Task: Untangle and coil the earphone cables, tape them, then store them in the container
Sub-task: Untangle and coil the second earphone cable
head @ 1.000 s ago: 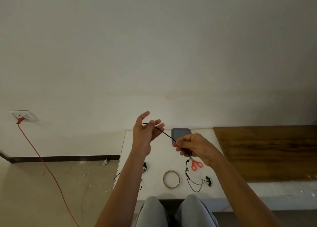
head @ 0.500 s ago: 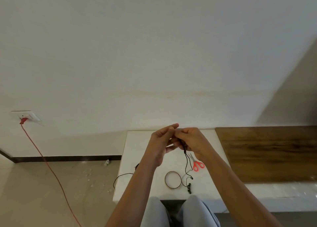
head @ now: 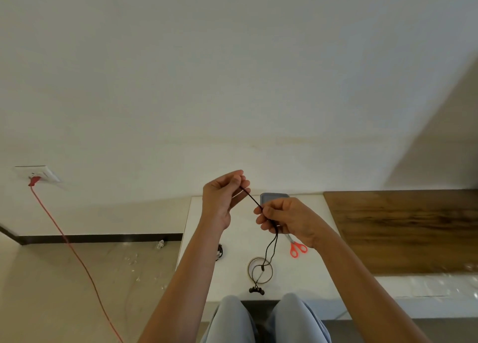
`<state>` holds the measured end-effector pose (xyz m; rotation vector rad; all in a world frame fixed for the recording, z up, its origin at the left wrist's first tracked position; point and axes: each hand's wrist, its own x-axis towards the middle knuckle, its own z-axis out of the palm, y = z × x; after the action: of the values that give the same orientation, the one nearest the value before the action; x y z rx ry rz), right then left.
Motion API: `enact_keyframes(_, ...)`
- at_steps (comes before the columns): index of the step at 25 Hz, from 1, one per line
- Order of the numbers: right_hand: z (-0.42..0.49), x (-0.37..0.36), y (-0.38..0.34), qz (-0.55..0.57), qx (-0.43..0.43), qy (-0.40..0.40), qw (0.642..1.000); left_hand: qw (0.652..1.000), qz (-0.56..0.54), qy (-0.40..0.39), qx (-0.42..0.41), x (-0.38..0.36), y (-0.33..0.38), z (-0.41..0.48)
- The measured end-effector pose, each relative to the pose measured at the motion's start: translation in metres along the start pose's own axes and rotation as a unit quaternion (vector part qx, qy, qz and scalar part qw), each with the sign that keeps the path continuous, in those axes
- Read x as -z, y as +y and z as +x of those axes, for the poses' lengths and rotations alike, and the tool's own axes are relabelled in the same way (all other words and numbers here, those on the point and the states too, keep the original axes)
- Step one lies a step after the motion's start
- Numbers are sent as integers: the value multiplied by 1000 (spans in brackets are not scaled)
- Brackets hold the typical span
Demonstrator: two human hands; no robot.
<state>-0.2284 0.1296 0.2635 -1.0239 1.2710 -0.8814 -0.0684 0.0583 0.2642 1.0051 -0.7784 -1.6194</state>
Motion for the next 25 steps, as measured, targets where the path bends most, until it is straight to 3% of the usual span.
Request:
enact_keyframes(5, 5, -1, -6, 73, 38, 40, 996, 996, -77, 24, -25, -5, -4, -6)
enact_keyframes(9, 10, -6, -13, 62, 68, 89, 992, 995, 66, -73, -3, -13, -20, -20)
enact_keyframes(18, 9, 3, -4, 19, 49, 87, 995, 993, 116, -7, -34, -22, -10, -13)
enact_keyframes(25, 10, 13, 15, -148, 76, 32, 985, 989, 134, -6, -62, -25, -11, -16)
